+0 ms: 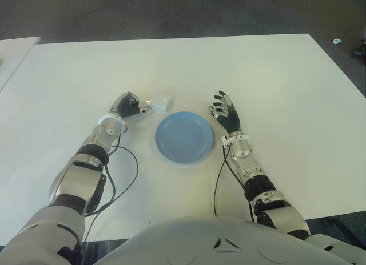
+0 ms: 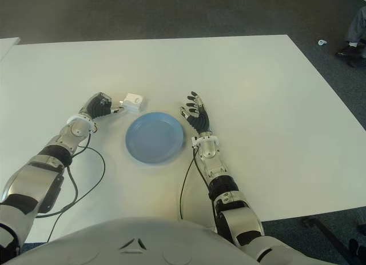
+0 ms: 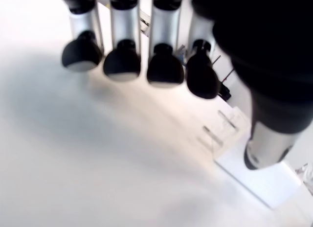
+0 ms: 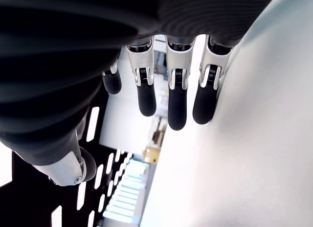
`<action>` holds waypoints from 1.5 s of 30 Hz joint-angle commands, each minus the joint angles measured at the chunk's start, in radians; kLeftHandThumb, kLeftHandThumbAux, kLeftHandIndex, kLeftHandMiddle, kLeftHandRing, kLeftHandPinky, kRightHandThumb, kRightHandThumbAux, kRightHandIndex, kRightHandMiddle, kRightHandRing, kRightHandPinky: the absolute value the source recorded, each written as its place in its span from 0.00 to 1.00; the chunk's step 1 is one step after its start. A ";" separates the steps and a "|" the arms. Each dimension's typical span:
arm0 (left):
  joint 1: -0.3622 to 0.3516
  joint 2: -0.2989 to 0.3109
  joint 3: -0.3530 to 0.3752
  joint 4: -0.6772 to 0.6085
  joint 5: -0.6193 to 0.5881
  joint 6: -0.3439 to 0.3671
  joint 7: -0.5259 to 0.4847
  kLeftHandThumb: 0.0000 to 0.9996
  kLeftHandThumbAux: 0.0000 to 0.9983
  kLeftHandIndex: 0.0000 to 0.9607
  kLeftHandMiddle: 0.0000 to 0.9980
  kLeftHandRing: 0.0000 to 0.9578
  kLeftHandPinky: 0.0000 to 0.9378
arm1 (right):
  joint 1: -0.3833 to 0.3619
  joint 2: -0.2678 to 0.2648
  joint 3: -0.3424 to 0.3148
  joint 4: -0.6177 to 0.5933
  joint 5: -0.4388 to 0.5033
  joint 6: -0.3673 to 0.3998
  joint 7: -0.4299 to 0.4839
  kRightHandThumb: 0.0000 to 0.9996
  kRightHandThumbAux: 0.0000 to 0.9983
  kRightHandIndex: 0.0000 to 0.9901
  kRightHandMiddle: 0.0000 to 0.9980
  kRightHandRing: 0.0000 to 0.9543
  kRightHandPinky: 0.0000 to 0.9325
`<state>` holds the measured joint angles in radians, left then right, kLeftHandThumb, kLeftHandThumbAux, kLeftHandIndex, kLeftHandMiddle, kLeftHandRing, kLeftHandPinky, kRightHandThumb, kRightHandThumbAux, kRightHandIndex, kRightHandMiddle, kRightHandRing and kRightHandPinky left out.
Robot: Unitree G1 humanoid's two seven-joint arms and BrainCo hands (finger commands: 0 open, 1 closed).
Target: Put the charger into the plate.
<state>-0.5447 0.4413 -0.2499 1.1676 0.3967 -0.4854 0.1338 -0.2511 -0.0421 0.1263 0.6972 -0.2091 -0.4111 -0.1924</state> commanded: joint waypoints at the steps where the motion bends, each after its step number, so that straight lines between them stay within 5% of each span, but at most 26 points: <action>1: 0.018 0.057 -0.028 -0.035 0.037 -0.098 -0.034 0.47 0.61 0.82 0.87 0.90 0.86 | 0.035 0.010 0.023 0.053 -0.021 0.034 0.015 0.00 0.66 0.08 0.21 0.28 0.33; 5: 0.005 0.084 -0.041 -0.050 0.069 -0.155 -0.008 0.43 0.56 0.78 0.85 0.87 0.81 | 0.034 0.010 0.025 0.058 -0.022 0.031 0.012 0.00 0.66 0.08 0.22 0.28 0.34; 8: -0.009 0.096 -0.063 -0.047 0.112 -0.189 0.047 0.39 0.51 0.59 0.75 0.75 0.69 | 0.028 0.010 0.026 0.069 -0.023 0.028 0.009 0.00 0.66 0.08 0.23 0.29 0.34; 11: -0.016 0.102 -0.075 -0.040 0.133 -0.205 0.071 0.29 0.46 0.32 0.44 0.43 0.37 | 0.026 0.010 0.027 0.074 -0.024 0.027 0.009 0.00 0.66 0.08 0.24 0.29 0.33; 14: -0.029 0.115 -0.085 -0.084 0.166 -0.204 0.107 0.17 0.47 0.13 0.20 0.19 0.16 | 0.021 0.011 0.028 0.086 -0.018 0.021 0.021 0.00 0.66 0.08 0.24 0.29 0.32; 18: -0.031 0.133 -0.120 -0.113 0.242 -0.205 0.203 0.05 0.49 0.03 0.04 0.04 0.03 | 0.016 0.012 0.027 0.095 -0.010 0.018 0.033 0.00 0.65 0.09 0.24 0.29 0.31; 30: -0.041 0.185 -0.264 -0.140 0.477 -0.212 0.469 0.00 0.49 0.00 0.00 0.00 0.00 | 0.005 0.012 0.032 0.113 -0.012 0.001 0.038 0.00 0.64 0.10 0.26 0.30 0.30; 45: -0.063 0.185 -0.343 -0.105 0.540 -0.206 0.552 0.00 0.50 0.00 0.00 0.00 0.00 | -0.001 0.010 0.036 0.115 -0.007 0.004 0.060 0.00 0.63 0.10 0.28 0.29 0.24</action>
<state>-0.5993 0.6285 -0.5716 1.0441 0.9114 -0.6970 0.6724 -0.2914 -0.0442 0.1470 0.7623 -0.2103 -0.4498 -0.1653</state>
